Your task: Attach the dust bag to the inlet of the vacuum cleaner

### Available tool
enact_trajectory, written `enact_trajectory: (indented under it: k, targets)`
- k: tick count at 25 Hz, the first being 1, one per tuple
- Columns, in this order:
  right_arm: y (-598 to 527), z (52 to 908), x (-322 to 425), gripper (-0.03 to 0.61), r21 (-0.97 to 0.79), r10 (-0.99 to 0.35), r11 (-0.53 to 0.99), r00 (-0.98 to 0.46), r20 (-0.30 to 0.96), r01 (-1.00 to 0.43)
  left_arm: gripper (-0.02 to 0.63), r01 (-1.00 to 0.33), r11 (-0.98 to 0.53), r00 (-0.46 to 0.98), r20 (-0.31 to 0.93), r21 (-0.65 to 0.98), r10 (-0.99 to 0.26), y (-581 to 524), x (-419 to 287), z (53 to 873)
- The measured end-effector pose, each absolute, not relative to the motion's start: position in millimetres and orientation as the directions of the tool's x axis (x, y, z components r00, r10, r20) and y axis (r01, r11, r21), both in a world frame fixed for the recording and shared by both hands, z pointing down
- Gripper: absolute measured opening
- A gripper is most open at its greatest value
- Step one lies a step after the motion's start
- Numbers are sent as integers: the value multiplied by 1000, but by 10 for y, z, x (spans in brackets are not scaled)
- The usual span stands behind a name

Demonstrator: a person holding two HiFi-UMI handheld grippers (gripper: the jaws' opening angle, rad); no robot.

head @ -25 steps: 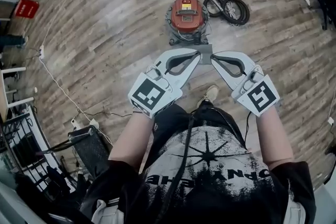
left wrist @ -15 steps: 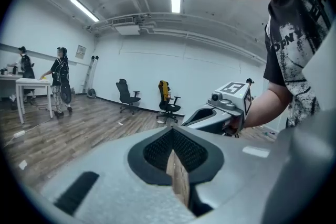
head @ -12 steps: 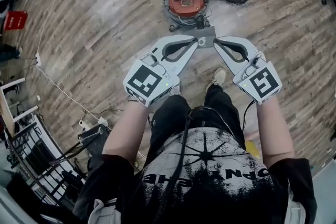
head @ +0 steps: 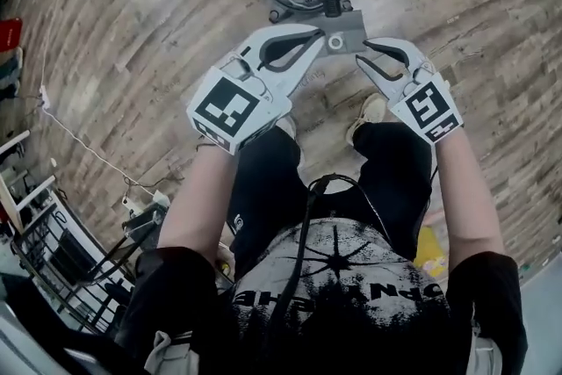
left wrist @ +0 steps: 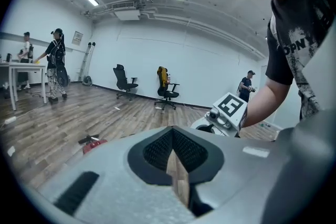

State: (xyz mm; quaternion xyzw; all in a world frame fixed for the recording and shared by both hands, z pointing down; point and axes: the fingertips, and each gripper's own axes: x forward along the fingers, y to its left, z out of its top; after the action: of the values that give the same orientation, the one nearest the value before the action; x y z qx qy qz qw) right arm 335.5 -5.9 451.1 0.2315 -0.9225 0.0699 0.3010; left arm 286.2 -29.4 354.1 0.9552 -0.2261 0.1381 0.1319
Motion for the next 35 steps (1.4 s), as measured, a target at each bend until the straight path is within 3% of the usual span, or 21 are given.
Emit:
enact_trajectory:
  k: [11,17,25,35]
  targets:
    - [12,8593,3639,203,56,-181,962,-468,865,-268,0,-392,-902,889,326,183,-320,-728,3203,6052]
    - [8,10131,3867,218,38,-95,983,-324,941,-178,0,-403,-898,871,377,179,-315,-894,3181,6879]
    - [-10,10886,4016,210,52,-72,994,-212,975,-100,0,-418,-887,854,416,196,-311,-970,3177,7184]
    - [-48,11143,4092,102,81,-89,994,-132,987,-70,0,-438,-877,843,431,199,-323,-978,3103,7213]
